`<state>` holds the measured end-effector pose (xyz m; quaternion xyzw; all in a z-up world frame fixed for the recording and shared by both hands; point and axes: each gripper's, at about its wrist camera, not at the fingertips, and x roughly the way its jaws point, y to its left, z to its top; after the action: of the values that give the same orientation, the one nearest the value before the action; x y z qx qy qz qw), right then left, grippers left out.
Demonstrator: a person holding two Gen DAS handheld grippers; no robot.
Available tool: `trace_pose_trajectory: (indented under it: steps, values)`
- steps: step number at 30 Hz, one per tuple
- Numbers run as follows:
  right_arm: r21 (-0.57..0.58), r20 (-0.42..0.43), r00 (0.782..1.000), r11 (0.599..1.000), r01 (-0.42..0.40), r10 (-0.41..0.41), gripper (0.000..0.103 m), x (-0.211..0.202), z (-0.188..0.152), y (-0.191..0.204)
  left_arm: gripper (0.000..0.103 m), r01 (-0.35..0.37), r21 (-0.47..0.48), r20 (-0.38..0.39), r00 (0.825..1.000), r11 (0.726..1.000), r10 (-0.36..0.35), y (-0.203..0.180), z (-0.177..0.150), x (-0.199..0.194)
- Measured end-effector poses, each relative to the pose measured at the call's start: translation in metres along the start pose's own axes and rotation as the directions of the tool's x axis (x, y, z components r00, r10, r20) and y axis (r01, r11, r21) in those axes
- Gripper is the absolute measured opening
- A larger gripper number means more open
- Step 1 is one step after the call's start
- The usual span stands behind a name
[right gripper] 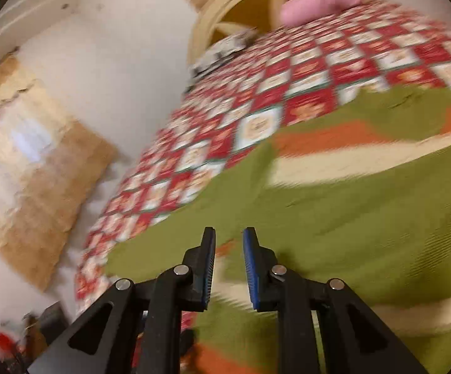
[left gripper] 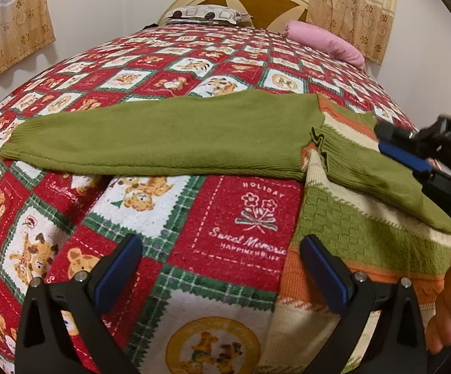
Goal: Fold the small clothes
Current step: 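Carry the held sleeve across the sweater body and release it with the right tool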
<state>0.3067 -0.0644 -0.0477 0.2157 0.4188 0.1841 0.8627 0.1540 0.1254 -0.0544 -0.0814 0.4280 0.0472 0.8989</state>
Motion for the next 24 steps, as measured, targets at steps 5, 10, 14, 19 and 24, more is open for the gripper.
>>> trace_pose_trajectory:
  steps: [5,10,14,19,24]
  values:
    - [-0.046,-0.108,0.994,0.999,0.027,-0.032,0.019,0.056,-0.009,0.013,0.103,-0.006,0.005,-0.009,1.000,1.000,0.006,-0.001,0.000,0.002]
    - [-0.048,-0.117,0.992,0.998,0.035,-0.041,0.019,0.062,0.018,0.018,0.103,0.000,0.003,-0.003,1.000,1.000,0.000,0.001,0.000,0.002]
    - [-0.045,0.128,0.986,0.992,0.118,-0.111,0.019,-0.024,0.033,-0.009,0.103,0.000,0.002,-0.004,1.000,1.000,0.000,0.001,0.000,0.002]
    - [-0.061,0.184,0.900,0.909,0.412,-0.395,0.020,-0.095,0.033,-0.078,0.103,-0.001,0.003,-0.004,1.000,1.000,0.001,0.001,0.000,0.002]
    - [-0.014,0.101,0.828,0.831,0.556,-0.552,0.020,-0.144,0.016,-0.160,0.103,-0.003,0.005,-0.006,1.000,1.000,0.003,0.000,0.000,0.003]
